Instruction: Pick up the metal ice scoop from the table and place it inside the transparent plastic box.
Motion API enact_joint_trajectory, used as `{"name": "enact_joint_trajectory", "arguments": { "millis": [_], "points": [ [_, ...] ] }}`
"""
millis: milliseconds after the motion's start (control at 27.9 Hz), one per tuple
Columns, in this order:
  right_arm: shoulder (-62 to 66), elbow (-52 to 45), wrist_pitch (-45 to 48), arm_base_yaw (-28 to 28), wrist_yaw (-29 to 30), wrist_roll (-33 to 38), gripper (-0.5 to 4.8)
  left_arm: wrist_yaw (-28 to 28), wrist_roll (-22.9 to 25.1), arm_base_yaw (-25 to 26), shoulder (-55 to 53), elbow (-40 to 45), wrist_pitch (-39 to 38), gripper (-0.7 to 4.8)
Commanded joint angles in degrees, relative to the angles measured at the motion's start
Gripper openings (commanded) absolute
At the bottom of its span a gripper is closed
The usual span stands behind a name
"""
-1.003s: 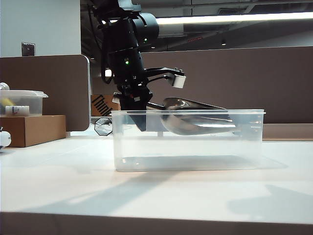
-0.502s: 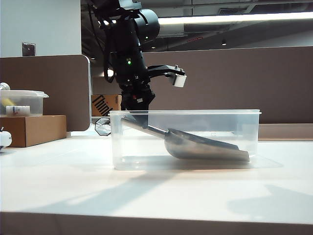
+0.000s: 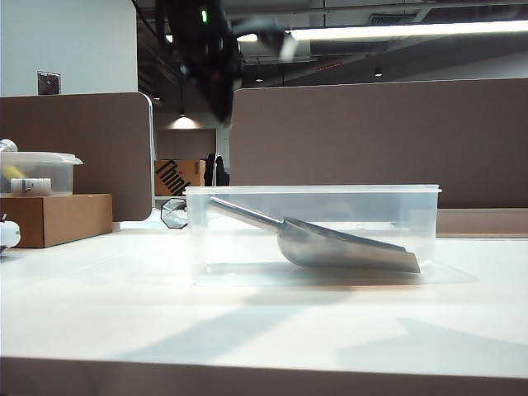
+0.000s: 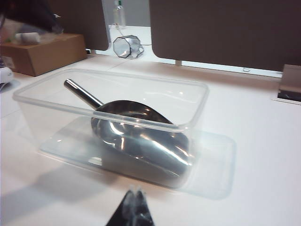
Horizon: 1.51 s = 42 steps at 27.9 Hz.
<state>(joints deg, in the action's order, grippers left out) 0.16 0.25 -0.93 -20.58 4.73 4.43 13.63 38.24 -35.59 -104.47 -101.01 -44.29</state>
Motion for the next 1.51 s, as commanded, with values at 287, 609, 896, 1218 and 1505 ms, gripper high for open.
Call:
{"name": "enact_joint_trajectory", "arguments": {
  "millis": [287,609,896,1218,1505],
  "points": [
    [0.0,0.0,0.9,-1.4,0.1,-0.1,-0.01,-24.3,-20.6,0.2,16.3,-0.1,2.7,-0.06],
    [0.0,0.1,0.9,0.0,0.1,-0.1,-0.01,-21.9,-25.6,-2.6,38.3,10.3,11.2,-0.06],
    [0.0,0.1,0.9,0.6,-0.1,-0.1,-0.01,-20.9,-32.4,-5.3,63.0,34.4,17.4,-0.06],
    [0.0,0.1,1.0,12.6,1.8,-0.1,-0.01,-17.7,-38.9,-5.3,85.5,51.5,17.3,-0.06],
    [0.0,0.1,0.9,28.6,1.4,-0.1,-0.01,-21.2,-41.2,-5.3,96.5,59.3,16.1,-0.06]
  ]
}}
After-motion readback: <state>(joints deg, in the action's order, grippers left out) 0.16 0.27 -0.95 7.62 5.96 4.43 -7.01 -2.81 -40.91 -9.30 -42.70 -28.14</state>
